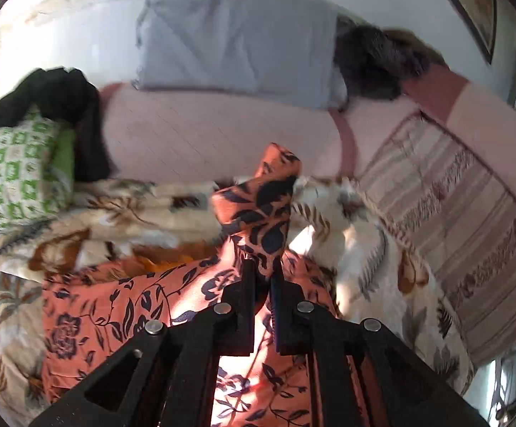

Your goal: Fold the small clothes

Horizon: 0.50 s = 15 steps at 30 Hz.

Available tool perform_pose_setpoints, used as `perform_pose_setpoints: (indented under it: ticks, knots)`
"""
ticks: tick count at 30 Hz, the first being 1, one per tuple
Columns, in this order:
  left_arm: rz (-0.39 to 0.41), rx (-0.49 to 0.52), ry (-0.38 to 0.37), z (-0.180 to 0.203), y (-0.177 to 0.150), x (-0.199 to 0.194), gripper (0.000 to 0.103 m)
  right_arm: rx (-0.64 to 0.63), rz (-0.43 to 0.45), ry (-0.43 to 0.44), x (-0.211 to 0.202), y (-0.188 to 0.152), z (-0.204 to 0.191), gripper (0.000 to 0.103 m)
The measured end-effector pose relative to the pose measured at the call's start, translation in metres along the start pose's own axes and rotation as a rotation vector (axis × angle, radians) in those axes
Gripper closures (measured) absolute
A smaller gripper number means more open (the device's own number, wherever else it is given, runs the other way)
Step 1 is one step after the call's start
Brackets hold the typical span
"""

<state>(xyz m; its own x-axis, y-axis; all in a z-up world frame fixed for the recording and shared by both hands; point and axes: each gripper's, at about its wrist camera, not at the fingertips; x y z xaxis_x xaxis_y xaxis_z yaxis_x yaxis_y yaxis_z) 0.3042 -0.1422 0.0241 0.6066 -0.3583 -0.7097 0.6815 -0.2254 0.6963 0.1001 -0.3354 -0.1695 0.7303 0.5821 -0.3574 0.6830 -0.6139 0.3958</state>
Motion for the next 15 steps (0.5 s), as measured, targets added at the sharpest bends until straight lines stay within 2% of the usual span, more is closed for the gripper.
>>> perform_pose_setpoints:
  ticks: [1, 3, 4, 5, 7, 8, 10, 11, 13, 15]
  knots:
    - [-0.069, 0.026, 0.01, 0.011, -0.013, 0.028, 0.082, 0.007, 0.005, 0.006, -0.003, 0.001, 0.001, 0.005]
    - [-0.257, 0.038, 0.018, 0.021, -0.052, 0.072, 0.062, 0.017, 0.019, 0.008, -0.007, 0.005, 0.003, 0.005]
    - [-0.331, 0.025, 0.025, 0.016, -0.071, 0.085, 0.062, 0.02, 0.024, 0.007, -0.008, 0.006, 0.004, 0.005]
    - [-0.362, 0.005, 0.034, 0.006, -0.086, 0.087, 0.062, 0.024, 0.029, 0.005, -0.01, 0.007, 0.006, 0.005]
    - [-0.352, -0.004, 0.066, -0.017, -0.106, 0.07, 0.061, 0.034, 0.038, -0.001, -0.011, 0.008, 0.008, 0.005]
    - [-0.318, -0.016, 0.092, -0.033, -0.113, 0.053, 0.06, 0.038, 0.041, -0.003, -0.012, 0.009, 0.009, 0.005]
    - [-0.229, -0.064, 0.147, -0.069, -0.125, 0.016, 0.038, 0.037, 0.039, -0.007, -0.01, 0.01, 0.007, 0.005]
    - [-0.202, -0.089, 0.186, -0.088, -0.131, -0.001, 0.035, 0.037, 0.036, -0.003, -0.009, 0.011, 0.004, 0.005]
    - [-0.165, -0.139, 0.25, -0.128, -0.145, -0.027, 0.034, 0.057, 0.03, 0.012, -0.007, 0.016, 0.0, 0.005]
    - [-0.169, -0.182, 0.285, -0.167, -0.16, -0.036, 0.034, 0.054, 0.03, 0.005, -0.004, 0.029, -0.01, 0.005]
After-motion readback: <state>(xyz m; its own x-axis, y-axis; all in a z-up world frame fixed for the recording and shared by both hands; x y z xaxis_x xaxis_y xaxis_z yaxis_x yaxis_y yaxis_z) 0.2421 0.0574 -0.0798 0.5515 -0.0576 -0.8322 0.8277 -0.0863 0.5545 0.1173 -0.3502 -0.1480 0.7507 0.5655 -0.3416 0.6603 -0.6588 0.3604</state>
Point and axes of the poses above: each gripper's, at about its wrist camera, not at the fingertips, and x roughly the way its jaws point, z to its right, y to its top, and after that the axes turned 6 degrees about x, right-handed
